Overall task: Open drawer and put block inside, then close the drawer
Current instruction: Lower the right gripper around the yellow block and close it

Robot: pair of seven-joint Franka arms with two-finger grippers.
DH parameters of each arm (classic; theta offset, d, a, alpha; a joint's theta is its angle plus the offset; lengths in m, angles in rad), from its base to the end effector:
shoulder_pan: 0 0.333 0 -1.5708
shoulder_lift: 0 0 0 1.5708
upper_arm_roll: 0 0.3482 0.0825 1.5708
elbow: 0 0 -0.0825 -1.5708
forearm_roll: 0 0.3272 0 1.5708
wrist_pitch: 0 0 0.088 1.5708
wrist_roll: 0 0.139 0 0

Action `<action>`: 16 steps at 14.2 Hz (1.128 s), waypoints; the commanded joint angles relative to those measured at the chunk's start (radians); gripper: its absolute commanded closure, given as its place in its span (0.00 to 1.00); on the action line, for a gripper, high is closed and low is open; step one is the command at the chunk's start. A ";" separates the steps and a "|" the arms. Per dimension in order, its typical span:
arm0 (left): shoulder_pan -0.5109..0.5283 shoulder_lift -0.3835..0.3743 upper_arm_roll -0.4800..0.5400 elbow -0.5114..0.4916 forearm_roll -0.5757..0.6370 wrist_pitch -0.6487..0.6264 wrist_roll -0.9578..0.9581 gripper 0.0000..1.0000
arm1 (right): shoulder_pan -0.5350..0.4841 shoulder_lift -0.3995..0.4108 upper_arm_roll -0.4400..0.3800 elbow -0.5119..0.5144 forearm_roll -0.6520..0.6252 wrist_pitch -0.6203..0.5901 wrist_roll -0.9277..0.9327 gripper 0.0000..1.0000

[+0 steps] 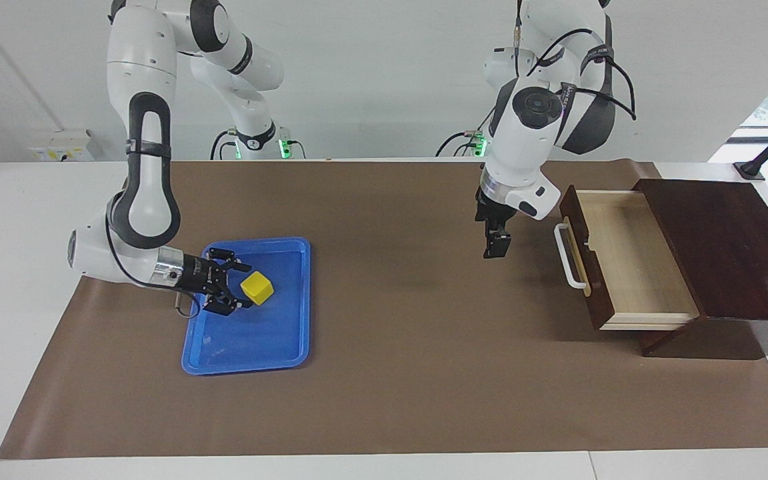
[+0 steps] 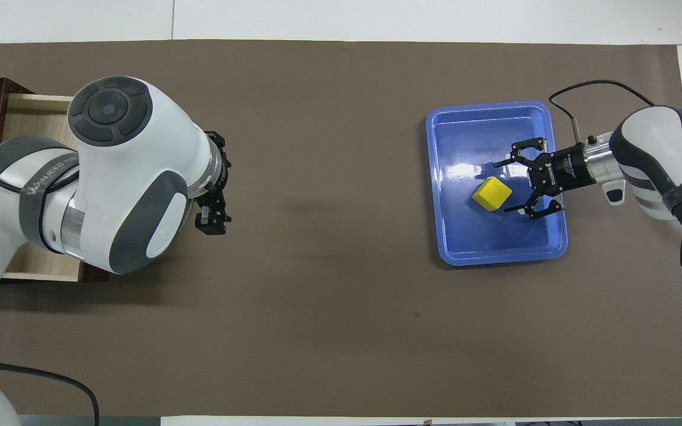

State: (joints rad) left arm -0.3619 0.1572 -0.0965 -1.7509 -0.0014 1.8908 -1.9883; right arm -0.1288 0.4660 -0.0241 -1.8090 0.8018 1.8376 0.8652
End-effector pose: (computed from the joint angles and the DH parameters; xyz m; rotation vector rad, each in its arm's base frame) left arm 0.5013 -0.2441 0.4934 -2.2574 -2.1702 0.0330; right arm 0.5811 -0.0076 0.3198 -1.9010 1.6287 0.8313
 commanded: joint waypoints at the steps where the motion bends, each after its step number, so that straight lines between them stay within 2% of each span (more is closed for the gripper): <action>1: 0.000 -0.010 -0.003 -0.019 0.018 0.019 -0.017 0.00 | -0.029 -0.027 0.004 -0.036 0.048 -0.009 0.015 0.00; 8: 0.000 -0.011 -0.003 -0.025 0.018 0.030 -0.015 0.00 | -0.038 -0.107 0.004 -0.095 0.091 0.020 0.078 0.00; 12: 0.000 -0.013 -0.003 -0.028 0.018 0.030 -0.015 0.00 | -0.028 -0.177 0.006 -0.225 0.174 0.162 -0.012 0.00; 16: 0.000 -0.016 -0.003 -0.038 0.018 0.034 -0.012 0.00 | -0.008 -0.181 0.006 -0.240 0.209 0.175 0.001 0.00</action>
State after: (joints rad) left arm -0.3619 0.1572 -0.0977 -1.7609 -0.0013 1.9038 -1.9884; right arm -0.1503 0.3191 -0.0209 -2.0082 0.9805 1.9927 0.8690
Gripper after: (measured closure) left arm 0.000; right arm 0.000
